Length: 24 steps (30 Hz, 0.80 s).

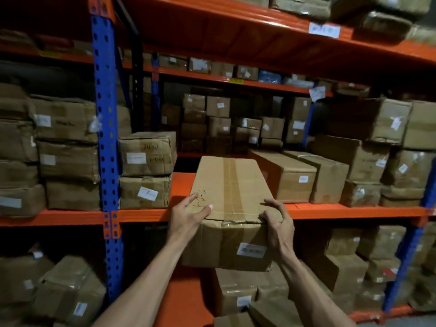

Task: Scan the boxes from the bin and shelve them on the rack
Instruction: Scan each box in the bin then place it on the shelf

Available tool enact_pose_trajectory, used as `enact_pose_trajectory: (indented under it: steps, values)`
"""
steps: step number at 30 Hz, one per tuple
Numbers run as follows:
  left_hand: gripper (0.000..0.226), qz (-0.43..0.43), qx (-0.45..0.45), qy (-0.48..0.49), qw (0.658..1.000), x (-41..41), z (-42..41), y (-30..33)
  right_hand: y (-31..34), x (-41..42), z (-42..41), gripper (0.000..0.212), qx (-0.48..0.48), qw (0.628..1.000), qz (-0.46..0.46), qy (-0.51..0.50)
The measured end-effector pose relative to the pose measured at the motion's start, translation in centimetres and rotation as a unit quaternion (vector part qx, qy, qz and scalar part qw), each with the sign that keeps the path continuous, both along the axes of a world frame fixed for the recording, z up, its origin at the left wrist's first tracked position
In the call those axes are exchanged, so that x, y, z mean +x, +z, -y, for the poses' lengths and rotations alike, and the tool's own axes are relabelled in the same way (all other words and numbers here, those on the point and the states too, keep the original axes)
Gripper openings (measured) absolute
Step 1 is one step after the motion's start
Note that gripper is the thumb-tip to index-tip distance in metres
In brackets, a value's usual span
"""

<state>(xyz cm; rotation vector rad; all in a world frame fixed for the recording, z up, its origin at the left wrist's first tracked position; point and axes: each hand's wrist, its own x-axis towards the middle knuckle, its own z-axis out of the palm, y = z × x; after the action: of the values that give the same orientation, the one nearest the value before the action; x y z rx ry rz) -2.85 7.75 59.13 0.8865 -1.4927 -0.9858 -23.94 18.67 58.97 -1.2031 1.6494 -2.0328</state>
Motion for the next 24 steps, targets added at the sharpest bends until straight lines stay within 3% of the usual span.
enact_pose_trajectory:
  steps: [10,15,19,20,22,24]
  values:
    - [0.058,-0.003,0.061,0.108,0.992,-3.0,16.3,-2.9,-3.2,-4.9,22.2,0.037,0.035,0.995,0.006,0.096]
    - [0.042,0.056,0.063,0.146,0.986,-4.3,24.0,-4.3,-6.3,-6.4,30.9,0.040,0.032,0.992,0.015,0.118]
    - [0.038,0.146,-0.003,0.184,0.972,-5.6,29.3,-4.5,-6.2,-7.8,36.1,0.035,0.063,0.992,-0.002,0.111]
    - [0.037,0.206,-0.037,0.203,0.957,-6.0,30.0,-4.2,-6.0,-8.2,37.3,0.038,0.083,0.988,-0.023,0.125]
    - [0.046,0.356,-0.155,0.259,0.884,-6.8,31.3,-3.7,-5.3,-9.4,39.5,0.046,0.153,0.974,-0.118,0.121]
    - [0.050,0.479,-0.241,0.275,0.798,-7.0,32.4,-4.2,-4.8,-10.4,41.0,0.054,0.202,0.933,-0.295,0.042]
